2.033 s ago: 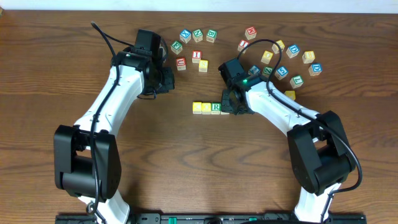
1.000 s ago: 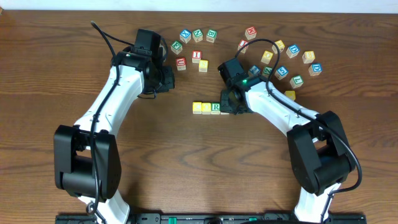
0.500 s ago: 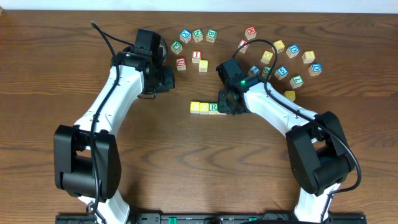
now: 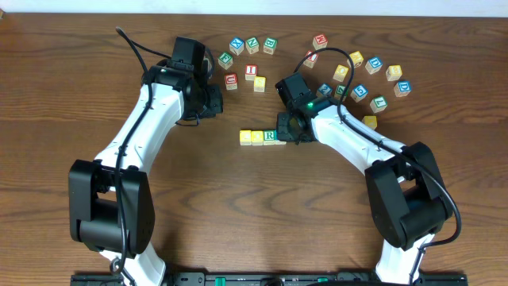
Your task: Spell out CORL
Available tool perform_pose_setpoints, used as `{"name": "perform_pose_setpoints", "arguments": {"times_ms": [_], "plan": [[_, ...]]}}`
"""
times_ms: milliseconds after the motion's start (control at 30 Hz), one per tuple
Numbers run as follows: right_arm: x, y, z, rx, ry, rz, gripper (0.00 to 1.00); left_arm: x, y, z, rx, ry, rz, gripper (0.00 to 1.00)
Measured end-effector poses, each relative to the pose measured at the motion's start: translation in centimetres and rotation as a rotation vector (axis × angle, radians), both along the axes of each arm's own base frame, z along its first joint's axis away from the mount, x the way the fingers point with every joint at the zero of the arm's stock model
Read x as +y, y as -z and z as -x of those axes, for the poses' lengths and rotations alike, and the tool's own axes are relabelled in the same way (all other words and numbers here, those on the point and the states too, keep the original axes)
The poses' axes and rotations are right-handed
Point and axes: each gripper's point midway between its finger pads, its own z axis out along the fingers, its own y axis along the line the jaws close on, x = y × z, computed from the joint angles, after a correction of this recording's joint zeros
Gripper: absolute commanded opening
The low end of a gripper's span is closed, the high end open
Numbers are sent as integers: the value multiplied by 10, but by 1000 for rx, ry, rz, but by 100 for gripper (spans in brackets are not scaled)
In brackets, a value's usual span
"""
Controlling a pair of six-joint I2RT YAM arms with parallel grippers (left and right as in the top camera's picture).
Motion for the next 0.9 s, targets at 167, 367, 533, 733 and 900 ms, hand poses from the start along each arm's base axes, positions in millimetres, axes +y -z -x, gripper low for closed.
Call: {"name": "perform_pose_setpoints", "arguments": {"times_ms": [167, 367, 533, 733, 900], "plan": [[-7, 0, -3, 6, 18, -12, 15, 0, 0, 0, 0, 0, 0, 7], [-20, -10, -13, -15, 57, -34, 20, -1, -1, -3, -13, 0, 3, 8], [-21, -14, -22, -43, 76, -56, 33, -1, -1, -3, -16, 2, -2, 8], [-27, -15, -26, -64, 133, -37, 60, -9, -1, -4, -41, 20, -45, 7], [-33, -15, -28, -76, 161, -10, 76, -27, -2, -7, -75, 59, -54, 8]]}}
